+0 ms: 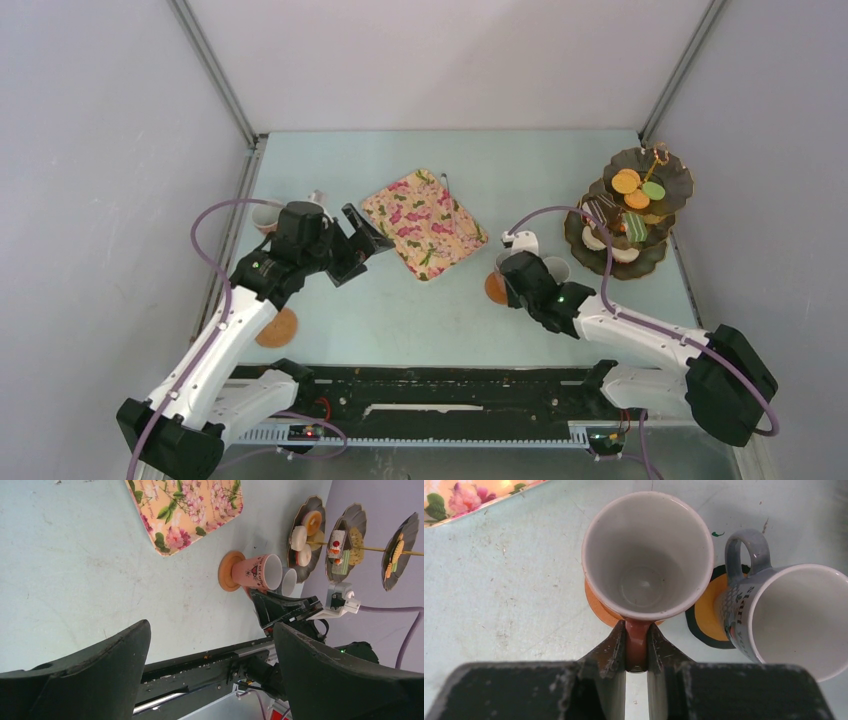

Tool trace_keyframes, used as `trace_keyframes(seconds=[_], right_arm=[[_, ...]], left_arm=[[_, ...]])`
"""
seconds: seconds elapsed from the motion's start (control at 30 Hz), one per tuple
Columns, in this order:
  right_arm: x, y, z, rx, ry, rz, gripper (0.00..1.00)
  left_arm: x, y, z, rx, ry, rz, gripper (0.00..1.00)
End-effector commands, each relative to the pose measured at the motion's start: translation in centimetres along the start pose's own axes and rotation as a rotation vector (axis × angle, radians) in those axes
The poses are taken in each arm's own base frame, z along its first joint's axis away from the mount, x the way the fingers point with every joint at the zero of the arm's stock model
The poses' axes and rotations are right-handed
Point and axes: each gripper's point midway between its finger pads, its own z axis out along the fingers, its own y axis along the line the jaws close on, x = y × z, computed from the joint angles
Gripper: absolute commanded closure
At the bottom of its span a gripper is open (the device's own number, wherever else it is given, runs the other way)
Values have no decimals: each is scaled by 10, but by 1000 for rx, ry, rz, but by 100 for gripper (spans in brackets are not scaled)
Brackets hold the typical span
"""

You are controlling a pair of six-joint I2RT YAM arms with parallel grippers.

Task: Serve the afternoon tea
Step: Place the cup on the coaster, then move the coaster to the center of the board.

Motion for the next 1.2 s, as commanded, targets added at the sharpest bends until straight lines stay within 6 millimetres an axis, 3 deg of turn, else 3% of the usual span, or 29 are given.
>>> trace_keyframes(seconds=[0.0, 0.17, 0.27, 0.43, 0.77, 0.93, 1.07, 1.17], right_arm=[[-16, 8, 1, -20, -83, 57, 100], [-7, 15, -3, -24, -71, 54, 98], [-2, 19, -6, -31, -63, 51, 76], [-2, 19, -12, -30, -61, 55, 58], [-24, 4, -59, -12, -52, 72, 33], [-35, 3, -78, -42, -46, 70, 29], [-41, 3, -81, -69, -41, 77, 29], [-48, 9, -84, -114, -40, 41, 29]], left_arm=[[-5, -14, -4, 63, -14, 37, 1], [-7, -15, -3, 62, -19, 44, 1], [-10, -14, -3, 48, -32, 65, 1], [-28, 0, -5, -34, -66, 114, 1], [-89, 70, -30, -325, -267, 120, 1], [-123, 138, -69, -638, -452, -168, 1], [-142, 164, -68, -692, -490, -370, 1], [-145, 188, -65, -744, -498, -504, 3]])
